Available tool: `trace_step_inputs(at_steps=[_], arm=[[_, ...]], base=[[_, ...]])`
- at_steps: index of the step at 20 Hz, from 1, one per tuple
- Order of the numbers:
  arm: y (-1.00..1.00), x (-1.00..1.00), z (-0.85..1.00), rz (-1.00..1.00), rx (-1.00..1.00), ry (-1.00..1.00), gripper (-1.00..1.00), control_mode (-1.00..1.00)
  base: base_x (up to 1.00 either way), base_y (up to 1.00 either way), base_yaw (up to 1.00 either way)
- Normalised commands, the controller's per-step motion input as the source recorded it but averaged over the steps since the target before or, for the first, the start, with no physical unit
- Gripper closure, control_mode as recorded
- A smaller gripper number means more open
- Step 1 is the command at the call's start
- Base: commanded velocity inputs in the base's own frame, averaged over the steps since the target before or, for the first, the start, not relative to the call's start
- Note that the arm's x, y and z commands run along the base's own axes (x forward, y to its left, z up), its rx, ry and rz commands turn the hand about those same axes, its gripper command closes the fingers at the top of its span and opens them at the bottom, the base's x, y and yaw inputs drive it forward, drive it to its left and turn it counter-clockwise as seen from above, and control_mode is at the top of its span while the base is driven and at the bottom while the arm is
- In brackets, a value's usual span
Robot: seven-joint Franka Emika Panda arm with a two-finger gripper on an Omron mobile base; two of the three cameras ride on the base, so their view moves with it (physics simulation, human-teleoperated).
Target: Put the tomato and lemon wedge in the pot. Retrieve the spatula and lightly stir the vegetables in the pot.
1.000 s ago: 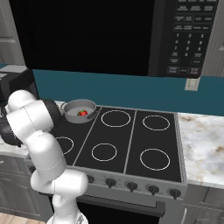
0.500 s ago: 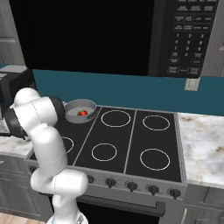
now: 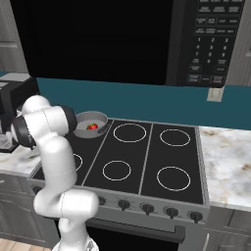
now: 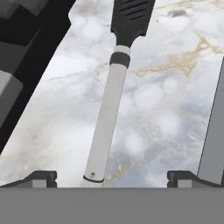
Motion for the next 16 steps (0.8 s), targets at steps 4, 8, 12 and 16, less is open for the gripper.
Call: trace_step_inputs(at_steps=[4, 8, 12, 16], arm=[[0.0, 0.02, -0.23, 0.0, -0.03, 0.0, -1.0, -1.0], [0.0, 0.04, -0.35, 0.0, 0.0, 0.0, -1.0, -1.0], [0.0, 0.11, -0.31, 0.0, 0.0, 0.0, -1.0, -1.0], [0.0, 0.11, -0.02, 0.0, -0.05, 0.0, -1.0, -1.0]], base=[[0.0, 0.0, 0.0], [0.0, 0.0, 0.0], [0.0, 0.0, 0.0], [0.0, 0.0, 0.0]])
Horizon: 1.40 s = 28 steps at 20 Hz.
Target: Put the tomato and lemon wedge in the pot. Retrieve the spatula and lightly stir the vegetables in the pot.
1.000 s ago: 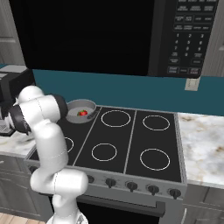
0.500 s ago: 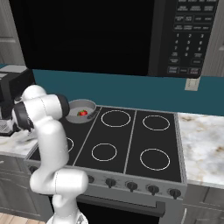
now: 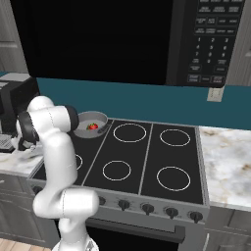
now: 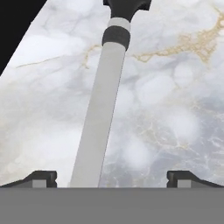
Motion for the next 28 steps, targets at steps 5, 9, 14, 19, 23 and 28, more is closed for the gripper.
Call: trace_step_inputs(at_steps=[5, 9, 14, 19, 23, 28], arm=[[0.03, 0.13, -0.06, 0.0, -0.07, 0.0, -1.0, -1.0], [0.12, 0.1, -0.1, 0.0, -0.01, 0.0, -1.0, -1.0], [0.01, 0.07, -0.09, 0.0, 0.0, 0.0, -1.0, -1.0], [0.02, 0.22, -0.18, 0.0, 0.0, 0.0, -1.0, -1.0], [0.01, 0.06, -0.18, 0.0, 0.0, 0.0, -1.0, -1.0], [0.0, 0.0, -0.1, 0.0, 0.0, 0.07, -1.0, -1.0]], base=[[0.0, 0.0, 0.0], [0.0, 0.0, 0.0], [0.0, 0.0, 0.0], [0.0, 0.0, 0.0], [0.0, 0.0, 0.0], [0.0, 0.0, 0.0]])
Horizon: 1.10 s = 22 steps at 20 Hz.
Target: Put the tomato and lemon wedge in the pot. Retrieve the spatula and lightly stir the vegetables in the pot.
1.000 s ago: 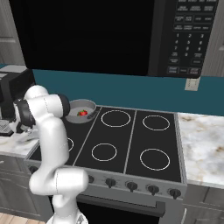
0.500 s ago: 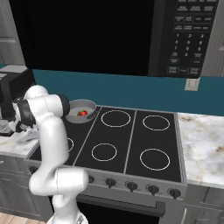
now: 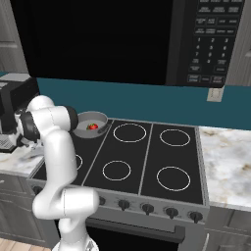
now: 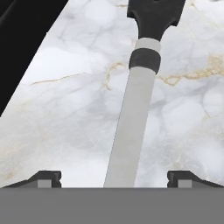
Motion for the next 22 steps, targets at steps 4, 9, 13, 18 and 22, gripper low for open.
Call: trace_step_inputs(at_steps=[4, 9, 13, 18, 22], arm=[[0.0, 0.0, -0.08, 0.0, 0.0, 0.06, 1.0, -1.0], [0.0, 0.0, -0.02, 0.0, 0.0, 0.04, 1.0, -1.0], [0.0, 0.0, -0.09, 0.0, 0.0, 0.0, 1.0, -1.0], [-0.01, -0.01, -0.06, 0.0, 0.0, 0.0, 1.0, -1.0], [-0.54, -0.27, 0.11, 0.0, 0.0, -0.01, 1.0, -1.0]], base=[[0.0, 0.0, 0.0], [0.0, 0.0, 0.0], [0.0, 0.0, 0.0], [0.0, 0.0, 0.0], [0.0, 0.0, 0.0]])
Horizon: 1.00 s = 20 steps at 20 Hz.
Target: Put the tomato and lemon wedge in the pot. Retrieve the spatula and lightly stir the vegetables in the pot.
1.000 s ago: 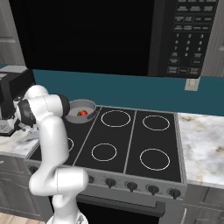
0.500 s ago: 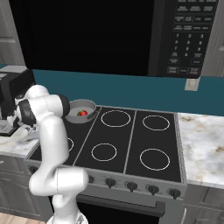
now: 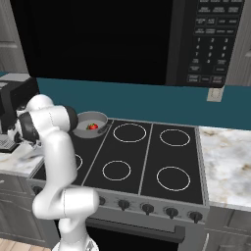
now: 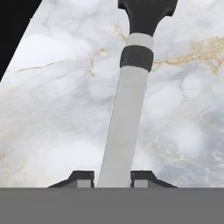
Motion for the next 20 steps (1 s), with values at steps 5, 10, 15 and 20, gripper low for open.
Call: trace_step_inputs(at_steps=[5, 10, 15, 20], arm=[[-0.75, -0.34, 0.48, 0.01, 0.05, -0.03, 1.0, -1.0], [-0.59, -0.35, 0.52, 0.03, 0.06, -0.01, 1.0, -1.0], [-0.31, -0.5, 0.78, 0.1, 0.0, 0.0, 1.0, -1.0], [-0.44, -0.41, 0.75, 0.15, -0.05, 0.0, 1.0, -1.0]], base=[[0.0, 0.0, 0.0], [0.0, 0.0, 0.0], [0.0, 0.0, 0.0], [0.0, 0.0, 0.0]])
